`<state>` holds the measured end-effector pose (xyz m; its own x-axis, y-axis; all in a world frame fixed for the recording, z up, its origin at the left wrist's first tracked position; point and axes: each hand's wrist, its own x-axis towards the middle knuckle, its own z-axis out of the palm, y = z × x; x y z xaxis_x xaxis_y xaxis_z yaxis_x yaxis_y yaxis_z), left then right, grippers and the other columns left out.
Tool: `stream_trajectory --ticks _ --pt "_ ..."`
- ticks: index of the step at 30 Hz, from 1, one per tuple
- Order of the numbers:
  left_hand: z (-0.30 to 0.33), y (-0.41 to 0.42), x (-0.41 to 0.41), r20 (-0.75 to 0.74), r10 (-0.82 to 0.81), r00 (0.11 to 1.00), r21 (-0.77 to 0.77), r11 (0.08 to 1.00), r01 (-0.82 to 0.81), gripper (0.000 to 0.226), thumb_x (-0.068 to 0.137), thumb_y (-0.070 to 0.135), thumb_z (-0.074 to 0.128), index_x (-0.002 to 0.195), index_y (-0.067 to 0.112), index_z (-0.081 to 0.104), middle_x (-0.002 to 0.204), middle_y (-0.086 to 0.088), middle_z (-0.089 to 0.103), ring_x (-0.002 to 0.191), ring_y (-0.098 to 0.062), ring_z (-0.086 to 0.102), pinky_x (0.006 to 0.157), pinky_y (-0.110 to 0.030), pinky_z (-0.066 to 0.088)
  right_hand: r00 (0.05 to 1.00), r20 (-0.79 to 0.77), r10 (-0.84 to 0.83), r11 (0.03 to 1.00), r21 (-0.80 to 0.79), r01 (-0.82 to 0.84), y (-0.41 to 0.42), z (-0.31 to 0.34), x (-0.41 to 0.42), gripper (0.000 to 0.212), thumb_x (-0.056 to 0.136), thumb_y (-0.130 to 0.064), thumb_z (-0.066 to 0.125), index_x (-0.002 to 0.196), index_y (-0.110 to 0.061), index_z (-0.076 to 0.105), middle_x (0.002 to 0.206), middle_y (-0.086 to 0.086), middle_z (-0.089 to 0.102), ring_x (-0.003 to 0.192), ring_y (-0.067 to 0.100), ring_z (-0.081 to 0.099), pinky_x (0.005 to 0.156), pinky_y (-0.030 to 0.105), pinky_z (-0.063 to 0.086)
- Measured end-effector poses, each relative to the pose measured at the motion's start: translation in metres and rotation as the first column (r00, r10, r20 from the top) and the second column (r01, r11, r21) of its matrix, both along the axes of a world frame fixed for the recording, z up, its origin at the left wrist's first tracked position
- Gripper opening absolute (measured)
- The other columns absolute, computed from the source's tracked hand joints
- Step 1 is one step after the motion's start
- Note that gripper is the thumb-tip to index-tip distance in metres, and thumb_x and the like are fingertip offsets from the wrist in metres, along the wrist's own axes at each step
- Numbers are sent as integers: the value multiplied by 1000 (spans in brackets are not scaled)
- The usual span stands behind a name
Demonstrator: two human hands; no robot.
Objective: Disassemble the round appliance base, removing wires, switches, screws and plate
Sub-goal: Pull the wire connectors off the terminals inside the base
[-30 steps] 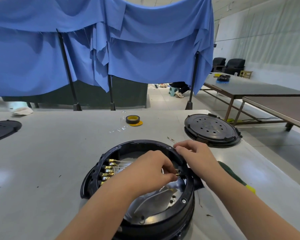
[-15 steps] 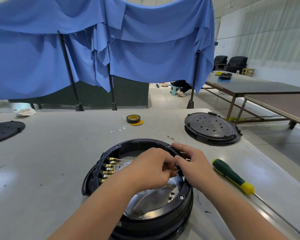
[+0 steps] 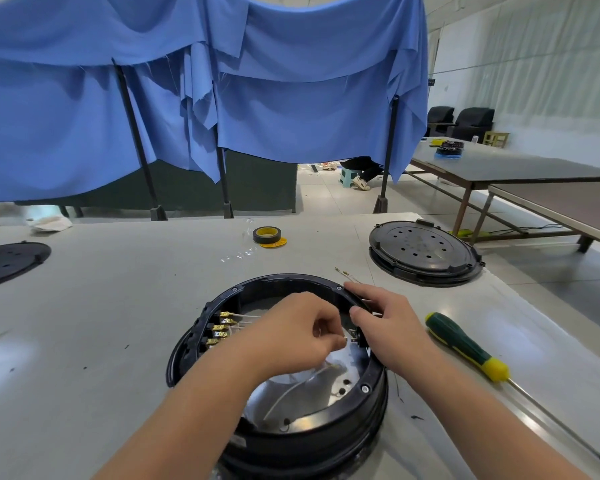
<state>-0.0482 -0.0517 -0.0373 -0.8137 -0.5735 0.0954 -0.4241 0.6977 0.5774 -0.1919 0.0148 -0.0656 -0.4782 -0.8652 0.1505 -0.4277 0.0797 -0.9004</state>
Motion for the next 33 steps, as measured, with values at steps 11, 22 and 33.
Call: stream_trajectory --ticks 11,22,33 --pt "9 5 2 53 -10 999 104 995 4 28 69 40 80 91 24 73 66 11 71 64 0 65 69 -22 54 1000 -9 9 1000 1 -9 1 1 1 40 90 -7 54 127 -22 60 124 -2 62 110 11 58 93 27 46" --pt "3 -20 71 -414 390 822 -118 873 -473 21 93 21 54 107 29 67 103 19 63 92 13 54 75 4 34 998 -32 50 997 53 -48 -1 4 -10 38 91 -9 54 122 -29 62 96 -13 65 75 -3 60 55 3 42" --pt "-27 -15 75 -376 641 669 446 758 -475 42 94 7 42 80 39 66 76 29 68 74 14 61 61 -3 41 969 -206 139 980 171 -104 2 21 -20 40 91 -6 52 126 -24 60 117 -1 63 114 19 58 87 23 45"
